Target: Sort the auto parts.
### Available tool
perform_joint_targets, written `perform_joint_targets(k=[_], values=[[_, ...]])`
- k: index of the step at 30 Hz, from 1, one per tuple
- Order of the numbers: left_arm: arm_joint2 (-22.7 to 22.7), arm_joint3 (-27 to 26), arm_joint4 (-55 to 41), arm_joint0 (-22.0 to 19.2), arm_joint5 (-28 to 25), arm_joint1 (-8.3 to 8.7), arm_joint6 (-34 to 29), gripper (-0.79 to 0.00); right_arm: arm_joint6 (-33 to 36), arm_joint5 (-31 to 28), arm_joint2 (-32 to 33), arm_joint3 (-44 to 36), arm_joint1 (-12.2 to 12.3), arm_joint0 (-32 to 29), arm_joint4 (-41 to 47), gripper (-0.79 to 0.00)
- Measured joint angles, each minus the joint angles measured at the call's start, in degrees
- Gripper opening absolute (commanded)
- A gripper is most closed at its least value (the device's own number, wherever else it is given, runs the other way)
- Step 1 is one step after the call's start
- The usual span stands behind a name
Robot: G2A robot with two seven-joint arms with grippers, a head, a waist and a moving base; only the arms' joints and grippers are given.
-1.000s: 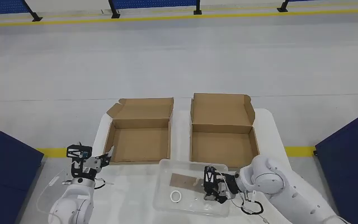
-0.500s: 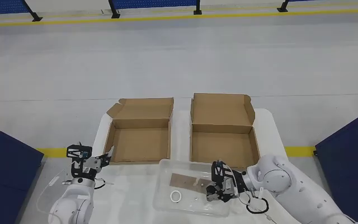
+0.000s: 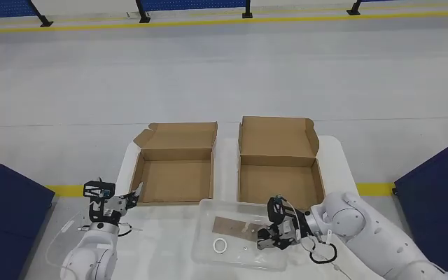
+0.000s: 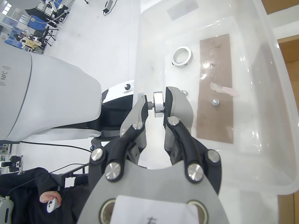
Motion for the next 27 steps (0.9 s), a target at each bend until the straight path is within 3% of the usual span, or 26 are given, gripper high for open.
perform_joint_targets(k=[15,27], values=[[0.0,0.0,0.0,0.0,0.0,0.00,0.0,0.000,-1.6,0.5,-0.3,-0.1,0.0,-0.5,0.8,-0.785],[0.0,0.0,0.0,0.0,0.0,0.00,0.0,0.000,-6.7,-6.7,-4.1,4.1,2.7,0.6,19.4,-0.785]])
